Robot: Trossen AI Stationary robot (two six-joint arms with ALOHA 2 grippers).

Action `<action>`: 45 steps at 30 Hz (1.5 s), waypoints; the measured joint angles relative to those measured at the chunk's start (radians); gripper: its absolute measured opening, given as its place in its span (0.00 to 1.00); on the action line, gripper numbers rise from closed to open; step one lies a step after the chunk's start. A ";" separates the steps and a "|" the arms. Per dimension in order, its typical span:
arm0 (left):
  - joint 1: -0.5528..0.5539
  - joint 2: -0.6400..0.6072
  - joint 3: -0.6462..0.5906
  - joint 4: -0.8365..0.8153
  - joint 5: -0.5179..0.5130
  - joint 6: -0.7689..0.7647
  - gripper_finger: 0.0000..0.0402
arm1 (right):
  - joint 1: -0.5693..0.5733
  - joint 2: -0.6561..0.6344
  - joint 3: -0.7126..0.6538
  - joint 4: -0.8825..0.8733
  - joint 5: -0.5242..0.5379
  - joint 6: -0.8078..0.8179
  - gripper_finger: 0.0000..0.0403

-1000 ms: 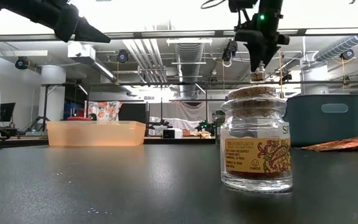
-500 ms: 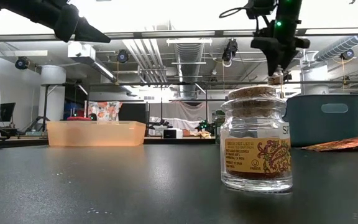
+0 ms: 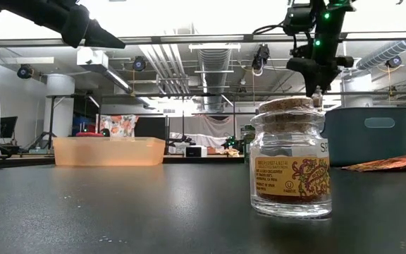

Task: Sort spices by type
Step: Put the top brown seasoning bottle into the blue bin

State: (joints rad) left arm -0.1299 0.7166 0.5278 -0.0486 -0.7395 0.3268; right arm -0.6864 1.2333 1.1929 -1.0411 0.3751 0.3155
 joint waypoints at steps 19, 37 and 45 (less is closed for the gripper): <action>0.000 0.000 0.000 0.000 0.000 0.000 0.00 | -0.205 0.054 -0.136 0.197 -0.174 -0.043 0.42; 0.000 0.000 0.000 0.000 0.000 0.000 0.00 | -0.224 0.172 -0.136 0.227 -0.201 -0.065 0.42; 0.000 0.000 0.000 0.000 0.000 0.001 0.00 | -0.263 0.169 -0.136 0.236 -0.266 -0.054 0.42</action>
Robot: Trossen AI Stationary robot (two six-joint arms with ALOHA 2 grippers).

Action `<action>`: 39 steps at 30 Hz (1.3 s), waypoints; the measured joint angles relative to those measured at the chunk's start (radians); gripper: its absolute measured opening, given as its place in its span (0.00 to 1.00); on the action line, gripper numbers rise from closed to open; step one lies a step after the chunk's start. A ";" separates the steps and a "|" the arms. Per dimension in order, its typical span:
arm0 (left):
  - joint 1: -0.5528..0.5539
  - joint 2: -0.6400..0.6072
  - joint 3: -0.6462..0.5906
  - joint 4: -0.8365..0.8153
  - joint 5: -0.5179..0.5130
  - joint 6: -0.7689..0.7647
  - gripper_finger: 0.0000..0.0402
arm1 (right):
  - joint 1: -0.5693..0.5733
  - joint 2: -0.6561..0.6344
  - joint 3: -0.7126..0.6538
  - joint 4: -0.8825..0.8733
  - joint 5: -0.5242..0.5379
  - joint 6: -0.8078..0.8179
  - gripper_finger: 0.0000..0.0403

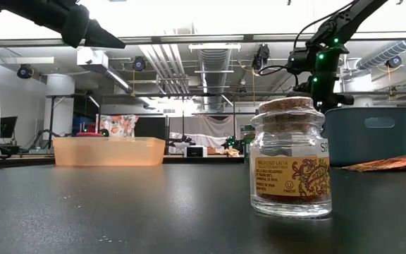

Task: Sort spices by type
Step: Put the top brown seasoning bottle into the blue bin

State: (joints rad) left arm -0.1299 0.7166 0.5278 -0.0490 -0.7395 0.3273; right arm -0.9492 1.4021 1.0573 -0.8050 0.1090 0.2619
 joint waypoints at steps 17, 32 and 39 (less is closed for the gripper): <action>0.000 0.000 0.000 0.000 0.000 0.000 0.00 | -0.006 0.024 0.116 -0.090 -0.009 0.060 0.42; 0.000 0.000 0.000 -0.010 0.000 0.000 0.00 | -0.046 0.240 0.363 -0.341 -0.011 0.028 0.42; 0.000 0.000 0.000 -0.022 0.000 -0.004 0.00 | -0.047 0.168 0.300 -0.321 -0.012 0.022 0.42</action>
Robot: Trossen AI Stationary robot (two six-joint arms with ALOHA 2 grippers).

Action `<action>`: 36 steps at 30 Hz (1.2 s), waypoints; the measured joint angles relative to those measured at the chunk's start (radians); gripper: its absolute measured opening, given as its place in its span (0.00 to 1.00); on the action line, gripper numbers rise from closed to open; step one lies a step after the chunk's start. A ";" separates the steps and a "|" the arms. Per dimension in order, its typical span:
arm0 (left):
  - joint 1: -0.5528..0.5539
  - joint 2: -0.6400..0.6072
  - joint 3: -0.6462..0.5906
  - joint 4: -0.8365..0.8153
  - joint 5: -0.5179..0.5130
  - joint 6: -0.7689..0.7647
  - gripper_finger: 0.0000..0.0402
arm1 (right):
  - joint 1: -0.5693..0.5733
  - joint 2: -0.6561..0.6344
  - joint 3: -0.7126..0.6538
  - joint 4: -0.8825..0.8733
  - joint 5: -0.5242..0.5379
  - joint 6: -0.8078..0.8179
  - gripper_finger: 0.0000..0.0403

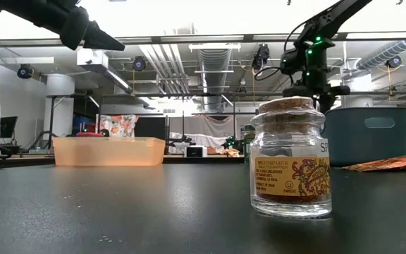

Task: Sort spices by type
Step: Put the top brown seasoning bottle into the blue bin

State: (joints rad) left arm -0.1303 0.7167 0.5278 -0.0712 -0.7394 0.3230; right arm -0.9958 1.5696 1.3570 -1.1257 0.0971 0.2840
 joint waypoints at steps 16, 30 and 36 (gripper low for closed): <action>0.000 0.000 0.000 -0.004 0.000 -0.010 0.00 | 0.001 -0.147 -0.230 0.163 -0.001 0.056 0.42; 0.000 0.000 -0.001 -0.004 0.000 -0.010 0.00 | 0.000 -0.124 -0.284 0.279 -0.051 0.005 0.42; 0.000 0.000 -0.001 -0.003 0.000 -0.010 0.00 | -0.005 -0.073 -0.284 0.276 -0.054 -0.008 0.42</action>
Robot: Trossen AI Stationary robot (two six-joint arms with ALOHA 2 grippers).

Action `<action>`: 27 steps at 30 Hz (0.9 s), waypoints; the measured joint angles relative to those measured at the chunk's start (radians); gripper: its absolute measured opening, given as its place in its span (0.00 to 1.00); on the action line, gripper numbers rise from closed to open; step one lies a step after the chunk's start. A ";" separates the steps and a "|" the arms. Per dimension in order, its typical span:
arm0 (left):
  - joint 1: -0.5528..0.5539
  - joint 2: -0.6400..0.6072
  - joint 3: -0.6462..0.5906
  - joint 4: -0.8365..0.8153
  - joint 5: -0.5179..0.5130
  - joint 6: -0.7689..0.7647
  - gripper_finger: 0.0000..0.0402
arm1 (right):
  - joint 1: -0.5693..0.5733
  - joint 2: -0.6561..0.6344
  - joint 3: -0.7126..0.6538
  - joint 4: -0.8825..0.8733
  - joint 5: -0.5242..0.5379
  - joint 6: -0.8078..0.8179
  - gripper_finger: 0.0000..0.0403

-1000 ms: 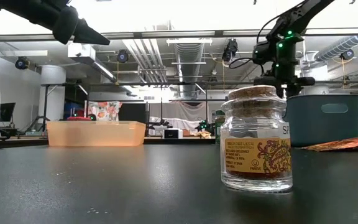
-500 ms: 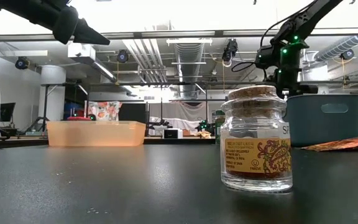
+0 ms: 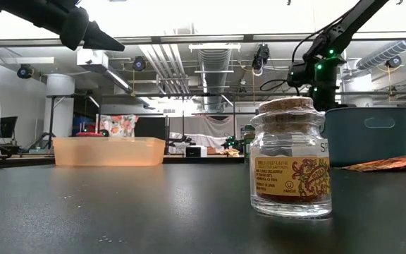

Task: Sort spices by type
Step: Put the top brown seasoning bottle into the blue bin

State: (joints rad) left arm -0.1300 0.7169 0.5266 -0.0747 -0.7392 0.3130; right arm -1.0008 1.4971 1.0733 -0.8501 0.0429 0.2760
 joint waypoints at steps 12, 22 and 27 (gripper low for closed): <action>0.000 0.000 0.000 0.000 0.000 0.000 0.00 | -0.001 0.013 0.000 0.015 -0.007 -0.007 0.42; 0.000 0.000 0.000 0.000 0.000 0.000 0.00 | -0.001 0.014 0.000 0.023 -0.019 -0.019 0.49; 0.000 0.000 0.000 0.000 0.000 0.000 0.00 | -0.001 0.014 0.000 0.026 -0.020 -0.026 0.49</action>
State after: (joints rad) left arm -0.1301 0.7170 0.5266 -0.0750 -0.7395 0.3127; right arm -1.0019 1.5108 1.0733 -0.8238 0.0233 0.2497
